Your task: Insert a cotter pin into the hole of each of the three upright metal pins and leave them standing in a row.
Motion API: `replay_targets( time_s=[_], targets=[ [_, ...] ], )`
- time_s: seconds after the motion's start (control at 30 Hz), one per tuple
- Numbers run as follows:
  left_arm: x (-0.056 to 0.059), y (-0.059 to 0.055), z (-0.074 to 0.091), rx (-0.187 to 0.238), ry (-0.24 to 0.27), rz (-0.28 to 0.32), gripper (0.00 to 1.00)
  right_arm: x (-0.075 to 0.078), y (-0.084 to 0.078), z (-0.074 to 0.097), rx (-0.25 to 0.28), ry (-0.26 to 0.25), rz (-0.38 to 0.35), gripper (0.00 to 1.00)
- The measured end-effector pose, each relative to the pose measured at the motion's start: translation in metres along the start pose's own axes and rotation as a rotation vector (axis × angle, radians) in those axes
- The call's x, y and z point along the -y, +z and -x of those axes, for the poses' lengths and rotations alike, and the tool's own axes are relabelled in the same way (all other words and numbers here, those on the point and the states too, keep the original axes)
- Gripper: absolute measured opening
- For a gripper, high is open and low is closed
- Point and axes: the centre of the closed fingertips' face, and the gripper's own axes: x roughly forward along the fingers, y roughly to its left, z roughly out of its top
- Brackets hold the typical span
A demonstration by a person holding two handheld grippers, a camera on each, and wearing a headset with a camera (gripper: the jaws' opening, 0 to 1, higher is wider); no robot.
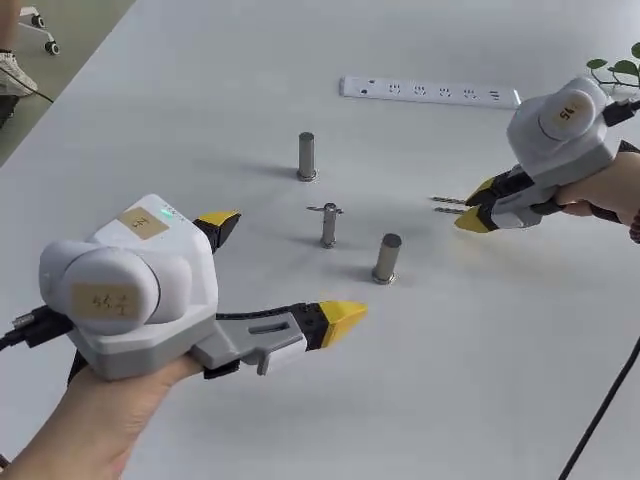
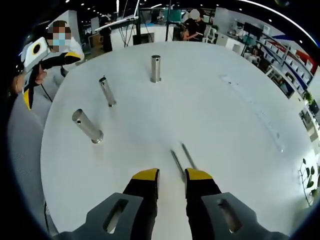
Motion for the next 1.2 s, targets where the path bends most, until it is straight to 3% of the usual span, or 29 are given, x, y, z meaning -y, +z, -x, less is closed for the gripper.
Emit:
replay_targets(
  time_s=[0.4, 0.67, 0.9, 1.13, 1.2],
  targets=[
    [-0.002, -0.005, 0.0, -0.012, 0.003, 0.011, 0.91, 0.013, -0.011, -0.006, -0.055, -0.008, -0.012, 0.09],
    [-0.003, -0.006, 0.0, -0.015, 0.002, 0.014, 0.9, 0.011, -0.011, -0.007, -0.08, 0.018, 0.013, 0.06],
    [-0.002, -0.006, -0.001, -0.02, -0.003, 0.013, 0.89, 0.014, -0.014, -0.009, -0.146, 0.045, 0.034, 0.02],
    [-0.003, -0.005, 0.0, -0.019, 0.0, 0.013, 0.88, 0.013, -0.014, -0.009, -0.146, 0.038, 0.038, 0.0],
    [-0.003, -0.005, 0.0, -0.02, 0.002, 0.011, 0.88, 0.012, -0.013, -0.009, -0.137, 0.039, 0.002, 0.0]
  ],
)
